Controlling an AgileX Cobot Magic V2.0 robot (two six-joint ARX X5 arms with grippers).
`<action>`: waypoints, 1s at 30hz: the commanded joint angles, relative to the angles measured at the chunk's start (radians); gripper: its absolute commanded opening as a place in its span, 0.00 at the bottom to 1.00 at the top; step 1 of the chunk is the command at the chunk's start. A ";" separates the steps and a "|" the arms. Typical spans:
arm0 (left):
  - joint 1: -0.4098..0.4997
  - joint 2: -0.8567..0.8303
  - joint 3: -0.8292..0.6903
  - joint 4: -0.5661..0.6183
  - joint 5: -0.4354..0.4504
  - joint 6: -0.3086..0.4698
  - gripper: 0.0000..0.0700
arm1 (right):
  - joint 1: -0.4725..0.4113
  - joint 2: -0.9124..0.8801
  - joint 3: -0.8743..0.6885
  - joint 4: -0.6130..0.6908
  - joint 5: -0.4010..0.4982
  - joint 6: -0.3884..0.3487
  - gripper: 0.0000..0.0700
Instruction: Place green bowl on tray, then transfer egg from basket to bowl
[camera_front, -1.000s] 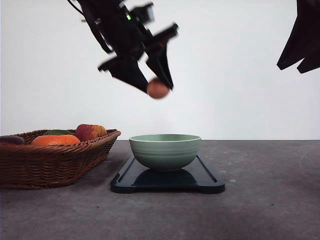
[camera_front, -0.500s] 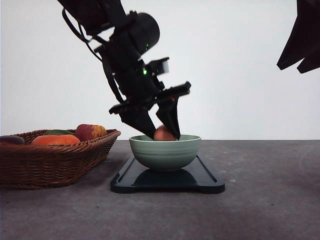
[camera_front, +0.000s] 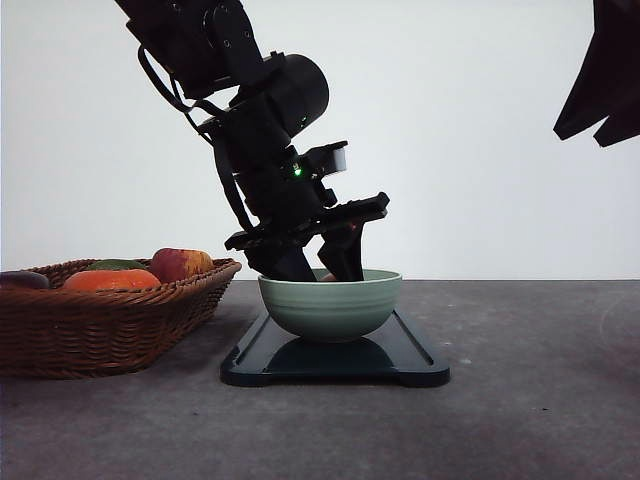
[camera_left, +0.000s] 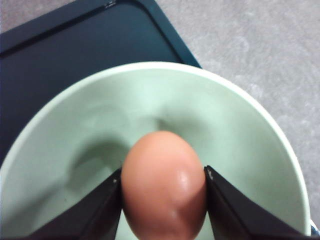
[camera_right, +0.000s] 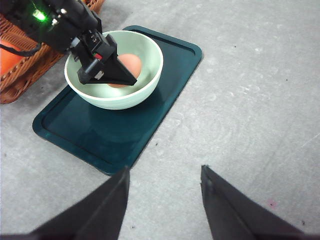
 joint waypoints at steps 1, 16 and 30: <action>-0.014 0.020 0.024 0.018 -0.001 0.007 0.50 | 0.006 0.006 0.003 0.006 0.000 -0.008 0.40; -0.004 0.003 0.176 -0.234 -0.019 0.009 0.50 | 0.006 0.006 0.003 -0.019 0.001 -0.007 0.40; 0.024 -0.275 0.128 -0.323 -0.008 0.078 0.50 | 0.005 0.006 0.003 -0.019 0.001 -0.008 0.40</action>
